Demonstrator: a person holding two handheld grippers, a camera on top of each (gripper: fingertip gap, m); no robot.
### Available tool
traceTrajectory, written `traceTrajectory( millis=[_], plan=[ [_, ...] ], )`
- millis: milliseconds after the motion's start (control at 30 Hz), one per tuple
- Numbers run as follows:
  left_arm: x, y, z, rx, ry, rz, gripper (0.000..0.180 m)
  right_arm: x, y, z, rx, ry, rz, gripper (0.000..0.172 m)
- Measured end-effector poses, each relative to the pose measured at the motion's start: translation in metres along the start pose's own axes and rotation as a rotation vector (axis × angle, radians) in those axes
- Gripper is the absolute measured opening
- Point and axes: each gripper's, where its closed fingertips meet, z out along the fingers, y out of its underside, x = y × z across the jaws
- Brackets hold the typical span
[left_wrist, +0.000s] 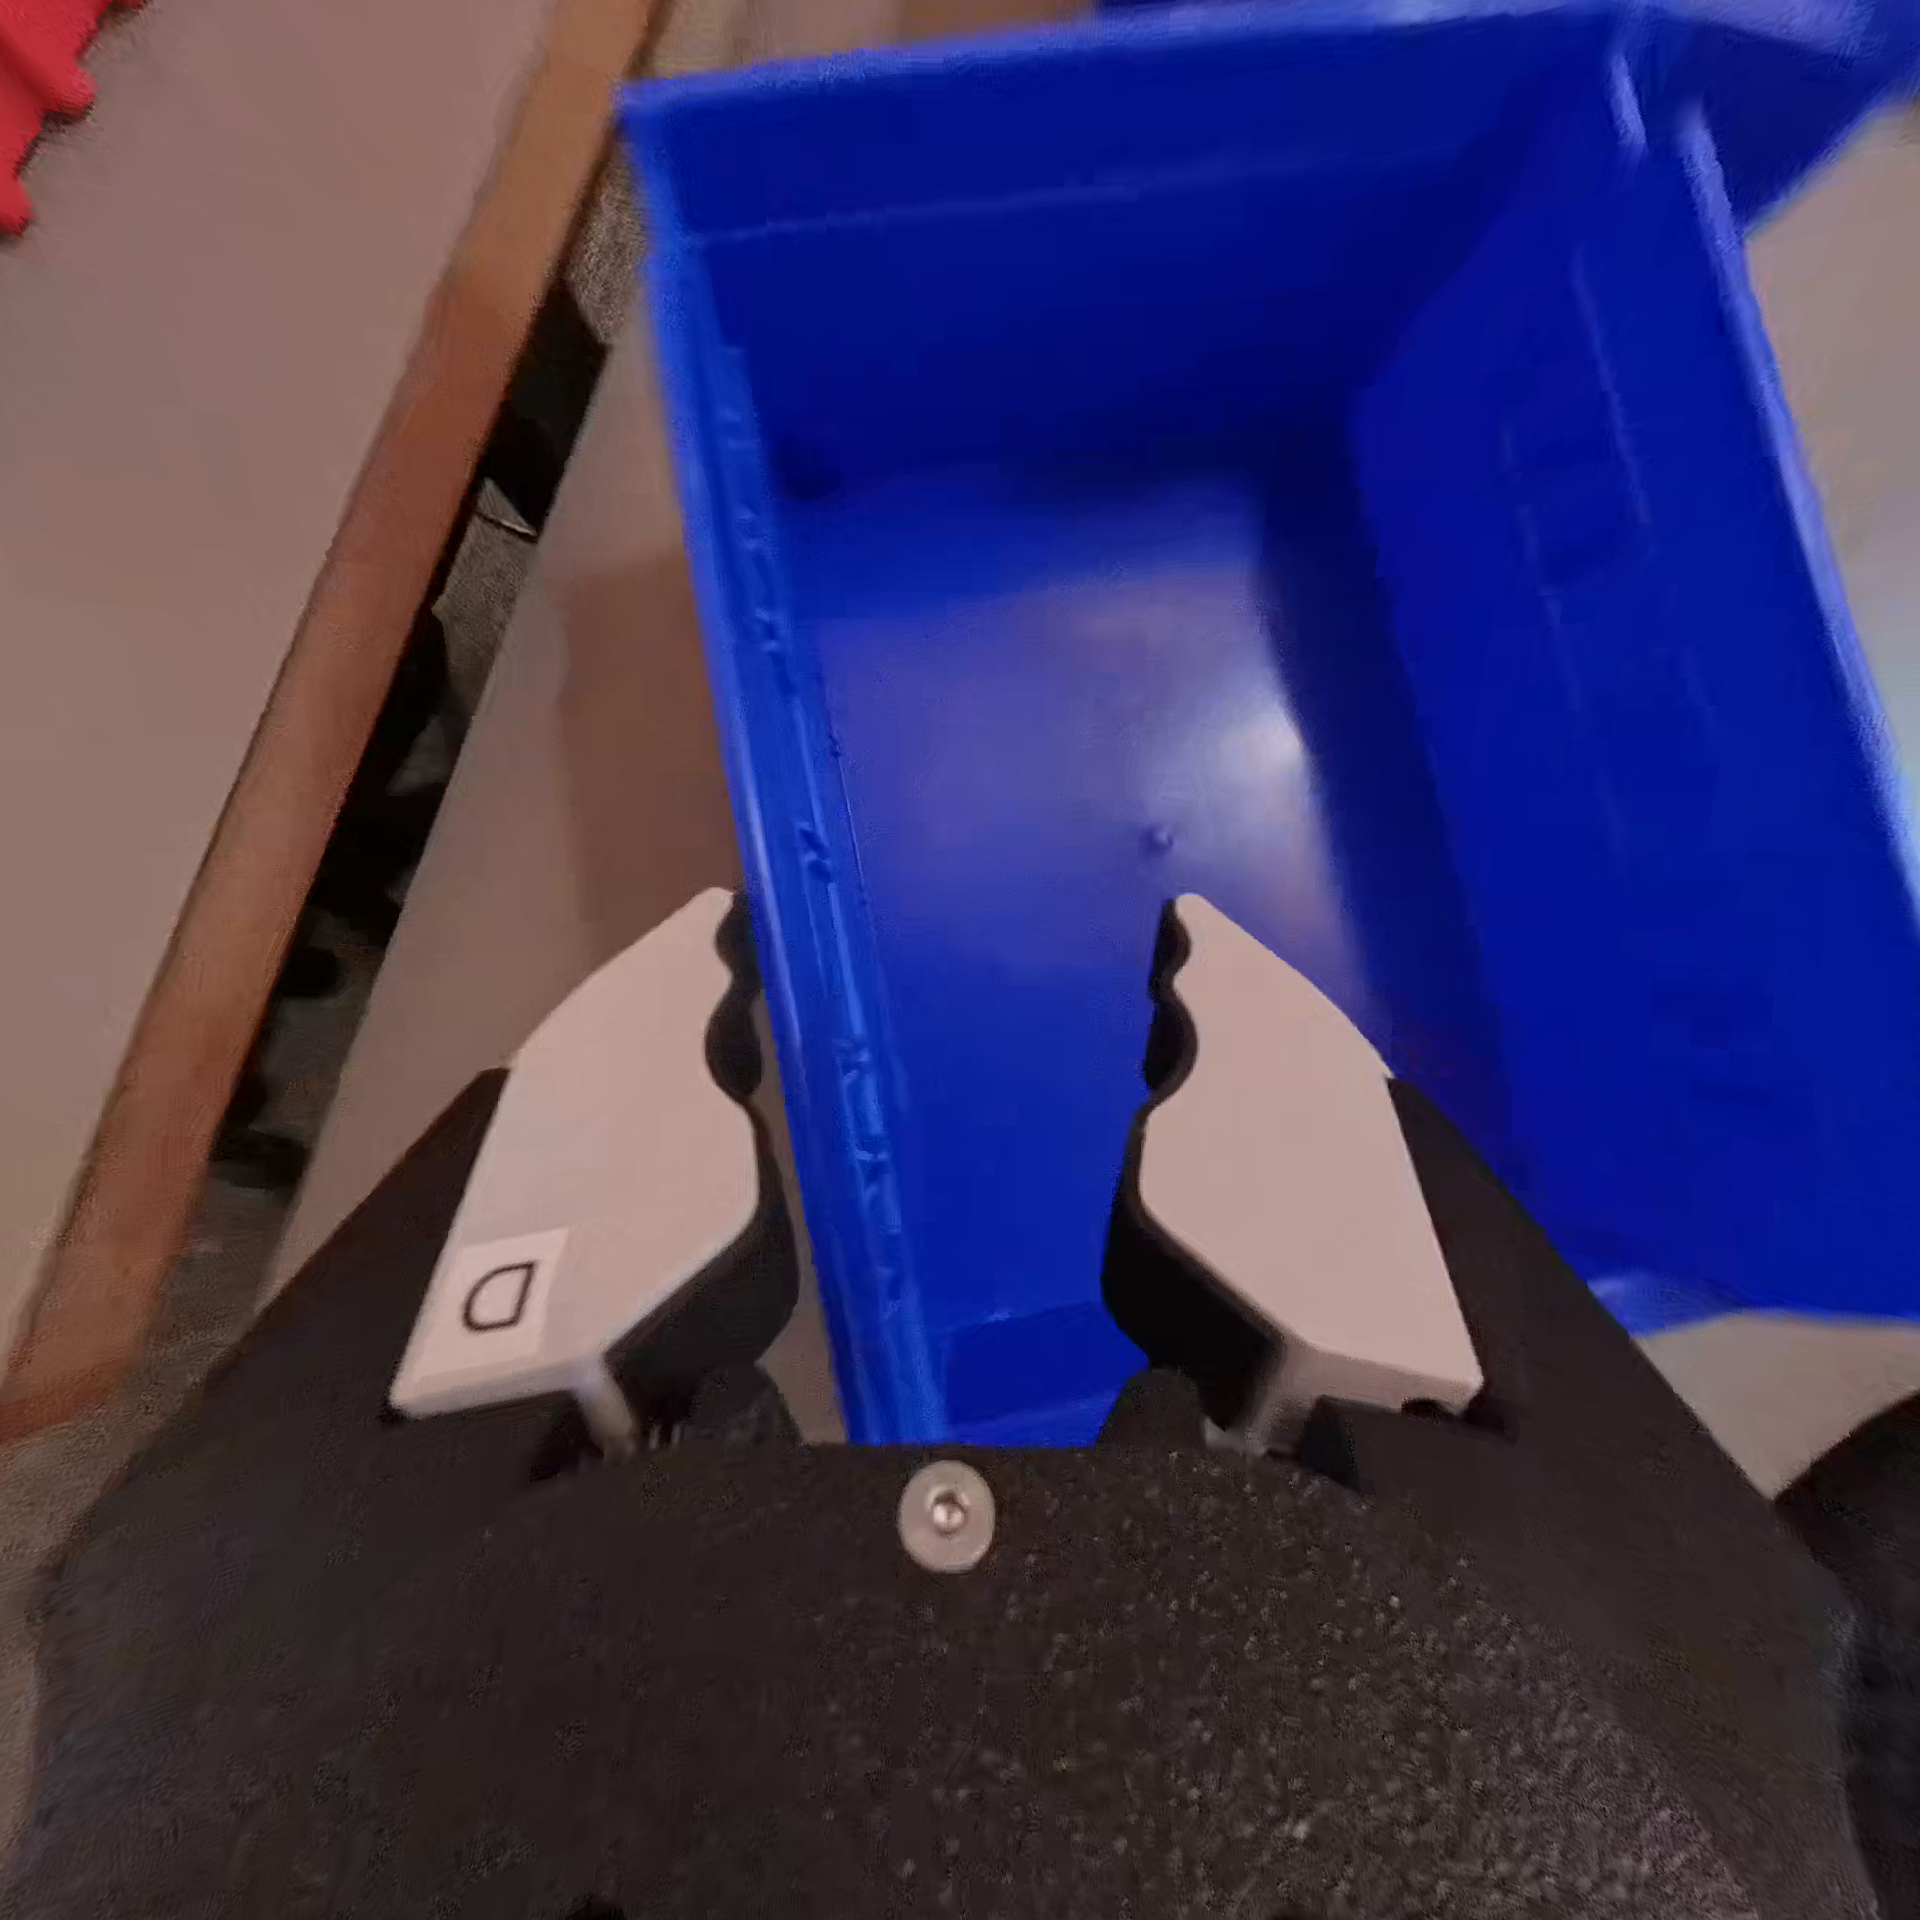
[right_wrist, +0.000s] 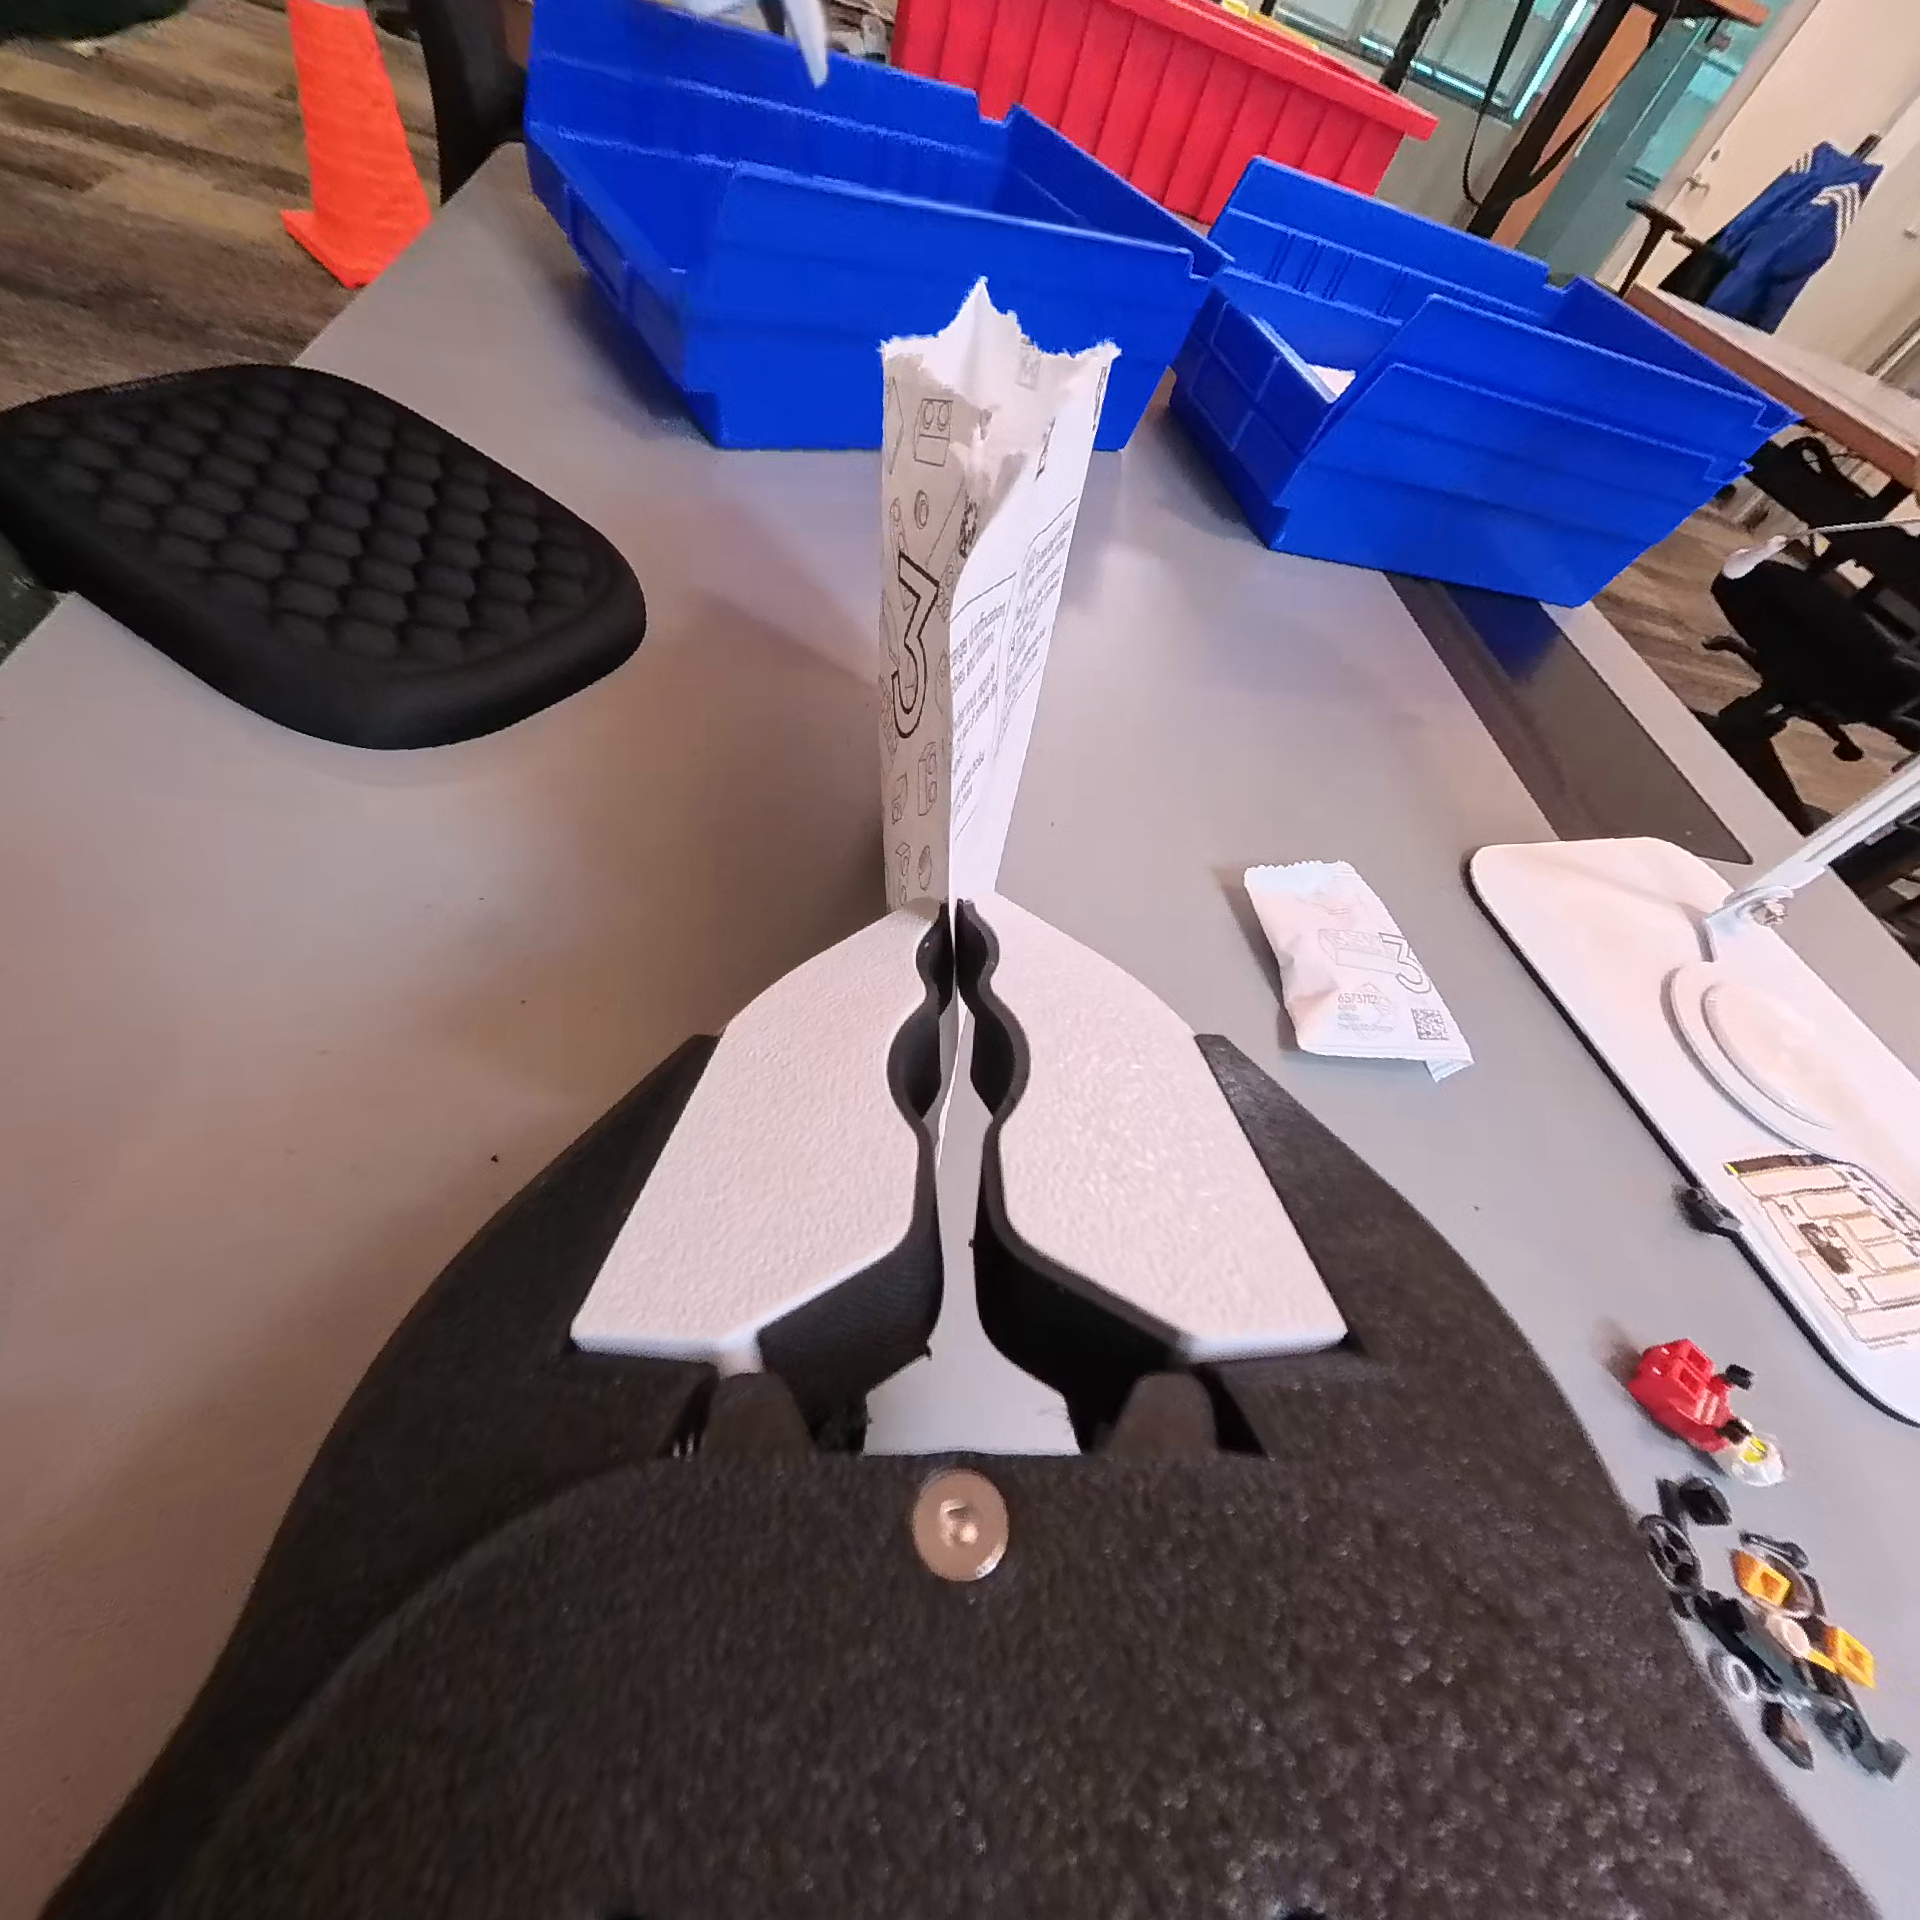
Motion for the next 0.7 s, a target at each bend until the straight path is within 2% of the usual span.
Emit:
traceTrajectory(
  millis=[33, 100, 133, 200, 267, 333, 400, 500, 533, 700],
  plan=[
    [0.005, 0.005, -0.005, -0.008, -0.049, 0.094, 0.070, 0.000, 0.000, 0.000, 0.000, 0.001, 0.001, 0.000],
    [0.002, -0.001, -0.021, 0.091, -0.228, 0.258, 0.064, 0.001, 0.001, 0.000, 0.000, 0.003, 0.008, 0.000],
    [0.002, 0.000, -0.029, 0.115, -0.273, 0.300, 0.061, 0.002, 0.001, 0.000, 0.001, 0.003, 0.012, 0.000],
    [0.022, 0.000, -0.039, 0.168, -0.214, 0.328, 0.064, 0.002, 0.002, 0.000, 0.003, 0.002, 0.017, 0.000],
    [0.074, 0.007, -0.046, 0.227, 0.013, 0.402, 0.066, 0.002, 0.002, -0.001, 0.005, 0.003, 0.019, 0.000],
    [0.123, 0.035, -0.042, 0.156, 0.222, 0.526, 0.068, 0.003, 0.002, -0.002, 0.007, 0.003, 0.027, 0.000],
    [0.151, 0.071, -0.025, 0.025, 0.310, 0.693, 0.069, 0.003, 0.004, -0.002, 0.006, 0.002, 0.034, 0.000],
    [0.153, 0.106, 0.016, -0.165, 0.233, 0.904, 0.056, 0.005, 0.006, -0.003, 0.004, 0.002, 0.053, 0.000],
    [0.160, 0.114, 0.022, -0.203, 0.259, 0.915, 0.039, 0.005, 0.006, -0.003, 0.001, 0.003, 0.058, 0.000],
    [0.154, 0.096, 0.036, -0.214, 0.144, 0.950, 0.025, 0.003, 0.008, -0.009, -0.016, 0.005, 0.084, 0.000]
  ],
)
